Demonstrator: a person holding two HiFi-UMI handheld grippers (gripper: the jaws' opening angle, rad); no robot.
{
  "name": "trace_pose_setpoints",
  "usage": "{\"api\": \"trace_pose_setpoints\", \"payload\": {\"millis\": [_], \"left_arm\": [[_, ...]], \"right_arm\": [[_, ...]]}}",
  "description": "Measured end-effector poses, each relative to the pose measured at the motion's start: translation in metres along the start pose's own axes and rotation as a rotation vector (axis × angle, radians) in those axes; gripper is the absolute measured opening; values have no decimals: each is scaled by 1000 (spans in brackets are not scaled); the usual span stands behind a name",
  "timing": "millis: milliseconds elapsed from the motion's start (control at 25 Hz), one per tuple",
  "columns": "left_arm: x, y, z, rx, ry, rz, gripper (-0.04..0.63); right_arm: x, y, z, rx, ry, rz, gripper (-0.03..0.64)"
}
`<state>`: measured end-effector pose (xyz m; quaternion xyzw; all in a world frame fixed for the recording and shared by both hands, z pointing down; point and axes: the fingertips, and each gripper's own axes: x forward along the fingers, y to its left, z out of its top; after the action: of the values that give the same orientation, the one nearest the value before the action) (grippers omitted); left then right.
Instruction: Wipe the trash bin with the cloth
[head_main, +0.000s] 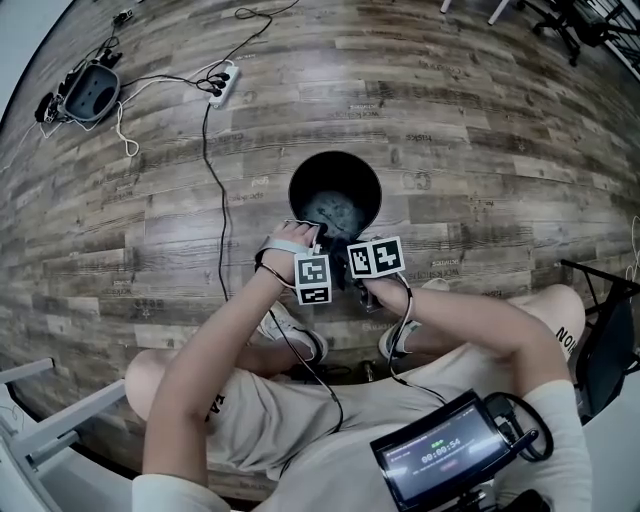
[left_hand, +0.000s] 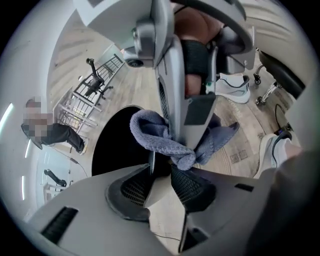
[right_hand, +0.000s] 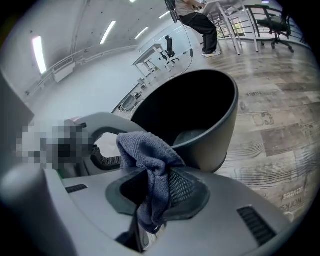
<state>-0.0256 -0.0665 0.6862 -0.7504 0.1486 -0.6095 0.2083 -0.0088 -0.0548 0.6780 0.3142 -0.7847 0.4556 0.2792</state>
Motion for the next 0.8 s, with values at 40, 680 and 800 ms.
{"api": "trace_pose_setpoints", "payload": {"millis": [40, 680, 800], "left_arm": [[0, 0, 0, 1, -3, 1, 138], [-1, 1, 2, -18, -16, -13, 138], [-1, 3, 3, -22, -17, -15, 138]], "right_arm": [[3, -2, -1, 5, 3, -3, 80], [81, -73, -50, 15, 32, -119, 80], [93, -84, -57, -5, 39, -142, 80]]}}
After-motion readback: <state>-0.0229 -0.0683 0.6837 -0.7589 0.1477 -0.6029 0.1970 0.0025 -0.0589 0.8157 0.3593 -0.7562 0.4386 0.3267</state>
